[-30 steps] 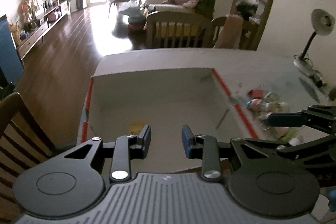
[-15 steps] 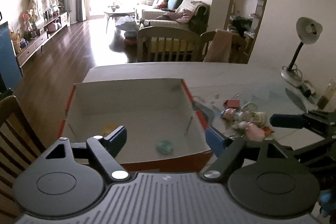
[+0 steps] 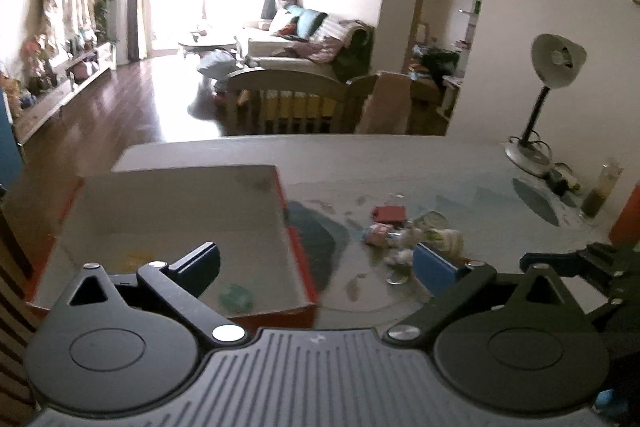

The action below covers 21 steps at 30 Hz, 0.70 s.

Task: Organize rigid objects
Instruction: 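Lift both grippers out of the cardboard box back toward the table objects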

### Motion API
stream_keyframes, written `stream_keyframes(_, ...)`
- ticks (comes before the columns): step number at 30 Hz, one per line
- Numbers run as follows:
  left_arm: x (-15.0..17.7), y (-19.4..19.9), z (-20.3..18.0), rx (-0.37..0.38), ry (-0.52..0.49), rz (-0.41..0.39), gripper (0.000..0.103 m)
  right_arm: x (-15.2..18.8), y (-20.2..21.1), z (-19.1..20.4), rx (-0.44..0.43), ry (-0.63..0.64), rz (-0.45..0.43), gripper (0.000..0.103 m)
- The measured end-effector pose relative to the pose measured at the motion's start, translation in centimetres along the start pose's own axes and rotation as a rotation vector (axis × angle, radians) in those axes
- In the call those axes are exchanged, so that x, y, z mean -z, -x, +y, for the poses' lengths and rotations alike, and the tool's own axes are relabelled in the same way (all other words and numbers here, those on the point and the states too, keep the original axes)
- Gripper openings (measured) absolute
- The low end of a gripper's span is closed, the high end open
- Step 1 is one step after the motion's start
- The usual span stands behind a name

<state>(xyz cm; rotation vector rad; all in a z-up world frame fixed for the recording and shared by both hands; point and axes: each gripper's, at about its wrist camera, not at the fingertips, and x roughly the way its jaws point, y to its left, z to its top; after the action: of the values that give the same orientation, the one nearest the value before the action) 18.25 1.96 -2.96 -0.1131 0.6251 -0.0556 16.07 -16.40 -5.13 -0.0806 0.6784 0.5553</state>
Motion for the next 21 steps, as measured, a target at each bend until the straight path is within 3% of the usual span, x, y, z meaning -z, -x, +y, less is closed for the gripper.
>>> stream_keyframes(8,0.7,-3.7,-3.5,0.052,0.034,0.058,0.103,2.5,-1.5,-4.4,0.057,-0.001,0.063,0.103)
stream_keyframes(17,1.7,-8.8,-7.4,-0.029,0.033,0.124,0.103,4.8,-4.7,-7.6,0.049,0.048,0.128,0.101)
stream_keyframes(21,2.0,-11.3,-9.0,-0.004,0.039,0.16,0.103,5.7,-5.9,-7.9,0.034,0.094,0.153,0.1)
